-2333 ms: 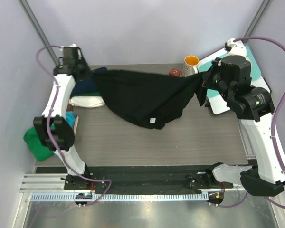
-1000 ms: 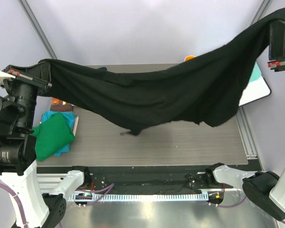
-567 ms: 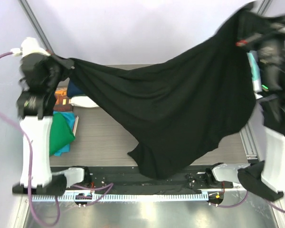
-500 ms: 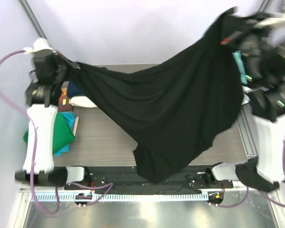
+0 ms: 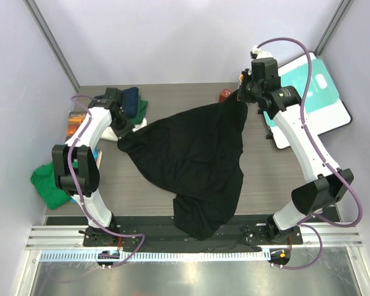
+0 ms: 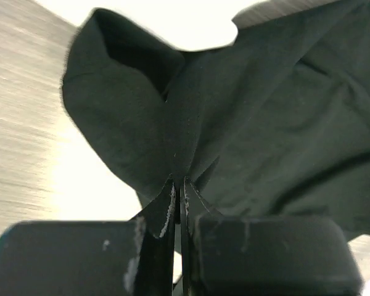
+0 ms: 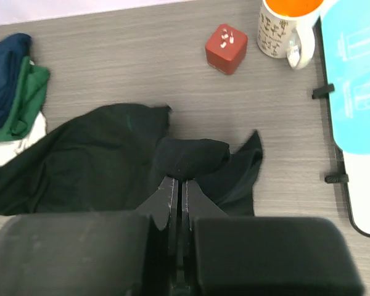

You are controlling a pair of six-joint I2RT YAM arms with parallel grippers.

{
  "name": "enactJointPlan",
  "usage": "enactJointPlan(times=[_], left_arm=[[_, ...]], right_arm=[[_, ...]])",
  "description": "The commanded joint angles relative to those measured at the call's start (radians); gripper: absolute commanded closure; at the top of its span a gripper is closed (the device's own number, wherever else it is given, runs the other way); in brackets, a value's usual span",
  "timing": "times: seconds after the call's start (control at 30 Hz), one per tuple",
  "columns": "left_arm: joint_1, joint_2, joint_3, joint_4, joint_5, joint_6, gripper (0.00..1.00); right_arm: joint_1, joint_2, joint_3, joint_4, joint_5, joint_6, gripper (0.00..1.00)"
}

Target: Fold and stack the t-shirts

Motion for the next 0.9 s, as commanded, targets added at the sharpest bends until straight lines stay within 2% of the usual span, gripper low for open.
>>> enactJointPlan(times=[0.0,0.1,0.17,0.23,0.3,0.47,0.57,0.73,0.77,0.8,0.87], left_arm=[[-0.04,0.008,0.12,0.029,0.03,0.033,1.0],[-0.072,0.028,0.203,0.012,0.005,0.043,1.0],[-0.083,0.051,0.246,-0.075,-0.039,0.043,1.0],[-0.086,0.051,0.236,-0.146,-0.069,0.049,1.0],[-0.088,0.027,0.159,-0.177,-0.122,0.056,1.0],[-0.086,-0.084,-0.106,-0.223,-0.164,0.056,1.0],[-0.086,-0.116,-0.2,-0.234,-0.144,0.052,1.0],[-0.086,-0.121,-0.182,-0.263,-0.256,0.038,1.0],[-0.086,-0.11,-0.167,-0.279,-0.268,0.038,0.98],[-0.086,-0.103,-0.15,-0.287,-0.292,0.038,0.83],[-0.086,-0.089,-0.105,-0.306,-0.319,0.032,0.69]], right_arm=[[-0.018,-0.08,0.089,0.093,-0.033,-0.007,0.99],[-0.024,-0.055,0.187,0.058,-0.105,-0.007,0.99],[-0.024,-0.012,0.291,-0.007,-0.146,-0.007,0.99],[-0.024,0.016,0.349,-0.129,-0.234,0.013,0.99],[-0.024,0.016,0.365,-0.218,-0.274,0.028,0.99],[-0.024,-0.054,0.224,-0.355,-0.363,0.093,0.99],[-0.023,-0.088,0.146,-0.41,-0.396,0.116,0.99],[-0.024,-0.114,0.01,-0.481,-0.42,0.133,0.99],[-0.023,-0.122,-0.014,-0.501,-0.432,0.133,0.99],[-0.021,-0.136,-0.037,-0.509,-0.435,0.136,0.99],[-0.023,-0.149,-0.118,-0.526,-0.44,0.136,0.99]])
